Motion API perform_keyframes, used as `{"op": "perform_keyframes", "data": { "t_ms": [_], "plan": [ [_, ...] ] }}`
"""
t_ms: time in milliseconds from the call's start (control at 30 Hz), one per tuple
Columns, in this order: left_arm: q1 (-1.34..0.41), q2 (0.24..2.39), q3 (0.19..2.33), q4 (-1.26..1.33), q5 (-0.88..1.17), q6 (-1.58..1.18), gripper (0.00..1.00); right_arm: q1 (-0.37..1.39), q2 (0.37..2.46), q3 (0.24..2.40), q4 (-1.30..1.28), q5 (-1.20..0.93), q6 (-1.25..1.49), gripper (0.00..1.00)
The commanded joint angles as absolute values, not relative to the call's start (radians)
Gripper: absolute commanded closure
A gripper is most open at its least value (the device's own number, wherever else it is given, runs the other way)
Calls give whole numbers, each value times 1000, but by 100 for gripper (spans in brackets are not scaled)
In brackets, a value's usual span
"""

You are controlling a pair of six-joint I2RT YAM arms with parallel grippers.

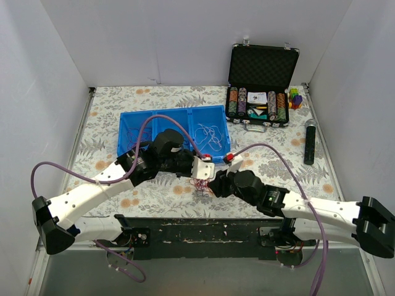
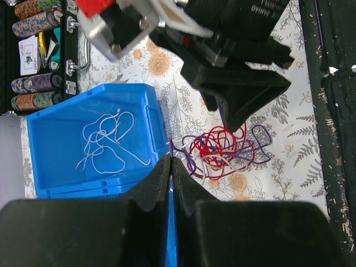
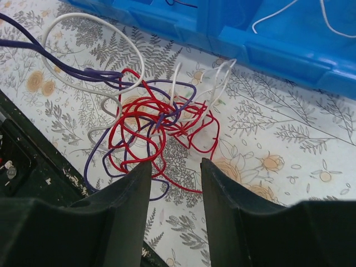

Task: Untangle the cables

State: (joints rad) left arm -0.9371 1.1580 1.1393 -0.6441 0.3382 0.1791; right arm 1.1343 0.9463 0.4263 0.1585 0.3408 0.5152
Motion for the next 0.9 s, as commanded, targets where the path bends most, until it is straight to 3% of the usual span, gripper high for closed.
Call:
{"op": "perform_keyframes", "data": {
  "t_ms": [0,200,400,867],
  "plan": [
    [-936,1131,1138,-644,370,187,100,1138,1046,420,385,293,483,54],
    [-936,1135,1169,-656,391,175,100,1140,1164,430,492,273,480,70],
    [-936,1132,1226,-684,373,169,100,1138,1164,410,489,320,505,99],
    [-923,1097,1416,-701,187,382,100,1138,971,163,262,397,738,99]
  ]
}}
